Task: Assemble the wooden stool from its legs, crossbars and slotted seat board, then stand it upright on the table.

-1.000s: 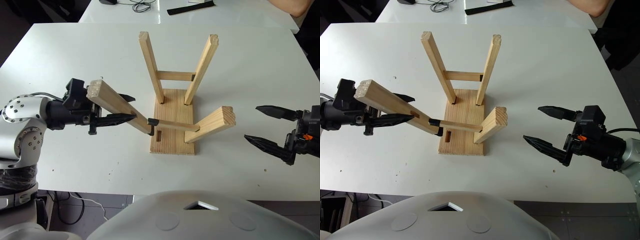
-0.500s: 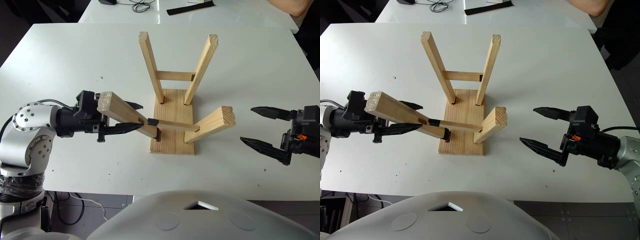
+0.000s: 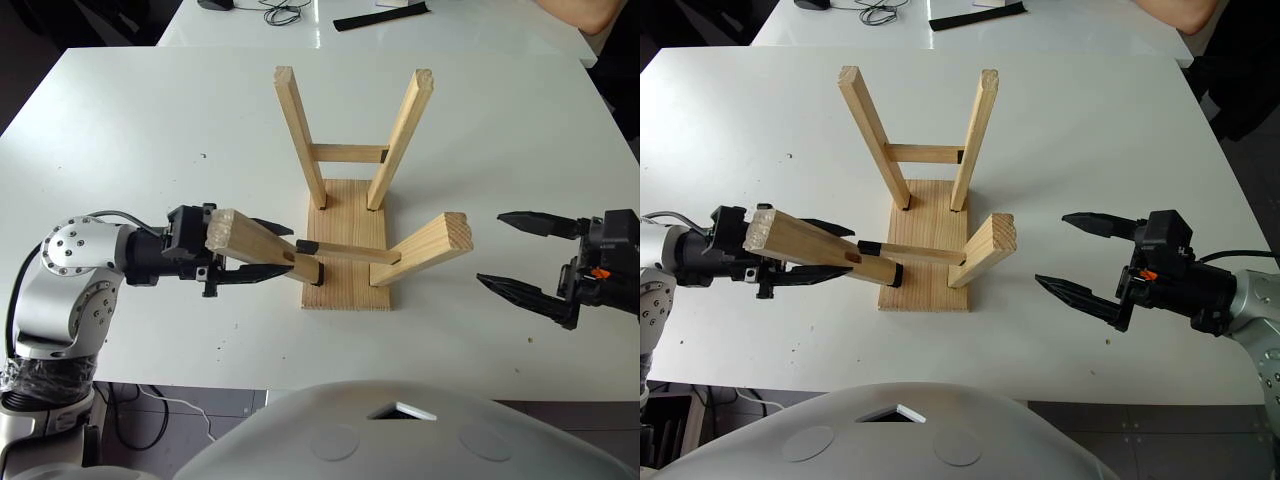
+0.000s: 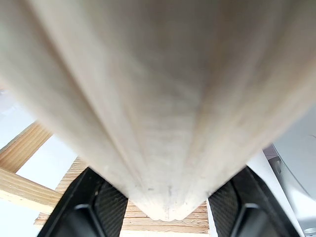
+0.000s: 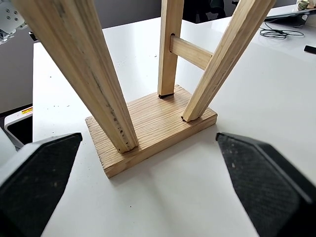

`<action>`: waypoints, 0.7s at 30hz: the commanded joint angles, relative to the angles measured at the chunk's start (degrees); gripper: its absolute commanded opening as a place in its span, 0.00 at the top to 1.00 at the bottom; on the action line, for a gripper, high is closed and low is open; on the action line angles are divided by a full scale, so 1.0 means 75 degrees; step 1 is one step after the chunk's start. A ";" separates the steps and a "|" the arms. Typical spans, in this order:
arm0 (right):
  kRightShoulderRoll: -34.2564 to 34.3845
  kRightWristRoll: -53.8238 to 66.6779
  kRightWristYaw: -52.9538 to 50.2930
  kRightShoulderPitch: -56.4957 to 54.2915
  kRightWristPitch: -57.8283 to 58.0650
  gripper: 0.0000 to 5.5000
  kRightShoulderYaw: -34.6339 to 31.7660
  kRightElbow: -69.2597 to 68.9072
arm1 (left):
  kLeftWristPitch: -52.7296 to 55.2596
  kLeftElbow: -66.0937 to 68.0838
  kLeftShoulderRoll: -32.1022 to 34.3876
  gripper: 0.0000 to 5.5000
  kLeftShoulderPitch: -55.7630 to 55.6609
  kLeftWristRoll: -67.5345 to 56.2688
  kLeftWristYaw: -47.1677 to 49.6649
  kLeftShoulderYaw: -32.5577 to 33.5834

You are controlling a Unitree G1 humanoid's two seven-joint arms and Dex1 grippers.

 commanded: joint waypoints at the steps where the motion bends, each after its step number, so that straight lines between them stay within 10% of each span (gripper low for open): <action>1: -0.0043 0.0089 -0.0086 -0.0089 0.0011 0.09 -0.0033 -0.0161 | 0.0116 0.0210 0.0128 0.63 -0.0235 0.0328 0.0030 -0.0345; 21: -0.0091 0.0041 -0.0157 -0.0610 -0.0113 0.09 0.0374 -0.0051 | 0.1027 0.0716 0.0258 0.63 -0.1419 0.0713 0.0252 -0.1554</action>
